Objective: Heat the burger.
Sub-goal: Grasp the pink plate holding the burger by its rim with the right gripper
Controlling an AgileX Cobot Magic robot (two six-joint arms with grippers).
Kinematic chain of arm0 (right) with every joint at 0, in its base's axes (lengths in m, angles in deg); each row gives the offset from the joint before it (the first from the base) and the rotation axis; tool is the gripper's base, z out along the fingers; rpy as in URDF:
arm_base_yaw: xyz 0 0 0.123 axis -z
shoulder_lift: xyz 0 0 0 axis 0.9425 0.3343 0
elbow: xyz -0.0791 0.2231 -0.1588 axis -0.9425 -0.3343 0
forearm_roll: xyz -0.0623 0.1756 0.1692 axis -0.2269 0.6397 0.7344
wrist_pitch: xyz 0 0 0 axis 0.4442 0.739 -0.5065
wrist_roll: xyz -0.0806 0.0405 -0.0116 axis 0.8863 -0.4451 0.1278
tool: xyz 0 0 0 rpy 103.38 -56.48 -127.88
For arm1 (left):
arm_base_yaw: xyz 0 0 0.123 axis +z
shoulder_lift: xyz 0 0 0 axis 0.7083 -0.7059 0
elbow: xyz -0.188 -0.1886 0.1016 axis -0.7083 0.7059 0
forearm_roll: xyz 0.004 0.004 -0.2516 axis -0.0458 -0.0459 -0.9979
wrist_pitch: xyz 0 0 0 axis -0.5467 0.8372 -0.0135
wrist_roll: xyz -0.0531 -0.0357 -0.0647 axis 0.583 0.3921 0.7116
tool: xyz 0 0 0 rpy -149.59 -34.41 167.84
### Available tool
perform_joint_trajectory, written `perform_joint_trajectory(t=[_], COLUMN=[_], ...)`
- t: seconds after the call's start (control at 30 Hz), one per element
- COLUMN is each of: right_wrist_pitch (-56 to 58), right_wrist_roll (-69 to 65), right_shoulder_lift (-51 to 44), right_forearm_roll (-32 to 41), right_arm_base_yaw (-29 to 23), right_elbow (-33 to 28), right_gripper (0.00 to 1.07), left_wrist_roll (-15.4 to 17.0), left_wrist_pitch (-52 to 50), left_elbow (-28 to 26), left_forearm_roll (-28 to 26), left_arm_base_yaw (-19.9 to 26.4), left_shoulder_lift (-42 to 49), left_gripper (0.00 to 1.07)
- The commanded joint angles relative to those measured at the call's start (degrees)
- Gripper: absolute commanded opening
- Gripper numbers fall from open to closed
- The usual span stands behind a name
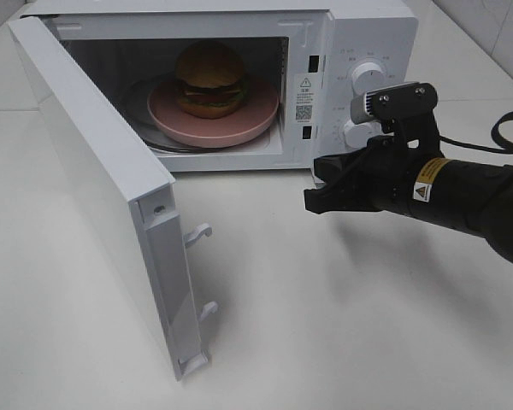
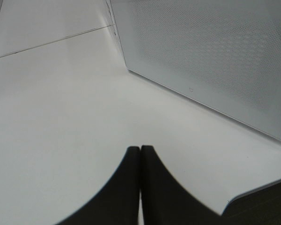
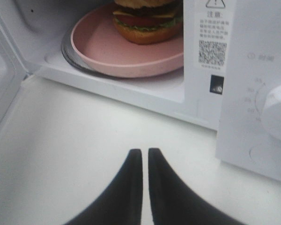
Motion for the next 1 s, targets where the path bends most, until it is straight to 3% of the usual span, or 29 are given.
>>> perform_joint_trajectory(t=[0.03, 0.17, 0.47, 0.7, 0.87, 0.93, 0.97, 1.0], right_wrist_pitch=[6.1, 17.9, 25.8, 45.4, 56.7, 61.4, 65.5, 65.5], right_wrist_roll=[-0.6, -0.6, -1.8, -1.8, -0.9, 1.7, 6.9, 6.9], right_shoulder_lift=[-1.5, -2.6, -5.1, -6.5, -6.8, -6.8, -6.8, -6.8], right_forearm_roll=[-0.8, -3.1, -8.3, -8.0, -5.3, -1.4, 3.9, 3.9], right_arm_base_yaw=[-0.1, -0.1, -0.1, -0.2, -0.2, -0.2, -0.2, -0.2], right_elbow=[0.1, 0.2, 0.3, 6.6, 10.9, 12.9, 15.0, 15.0], right_gripper=[0.06, 0.07, 0.07, 0.07, 0.07, 0.07, 0.07, 0.07], left_wrist_roll=[0.3, 0.3, 0.3, 0.3, 0.3, 0.3, 0.3, 0.3], left_wrist_pitch=[-0.8, -0.8, -0.8, -0.8, -0.8, -0.8, -0.8, -0.8], left_elbow=[0.2, 0.2, 0.2, 0.2, 0.2, 0.2, 0.2, 0.2], left_forearm_roll=[-0.5, -0.5, -0.5, -0.5, -0.5, -0.5, -0.5, -0.5], left_arm_base_yaw=[0.2, 0.2, 0.2, 0.2, 0.2, 0.2, 0.2, 0.2], left_shoulder_lift=[1.2, 1.2, 1.2, 1.2, 1.2, 1.2, 1.2, 1.2], left_gripper=[0.0, 0.0, 0.0, 0.0, 0.0, 0.0, 0.0, 0.0])
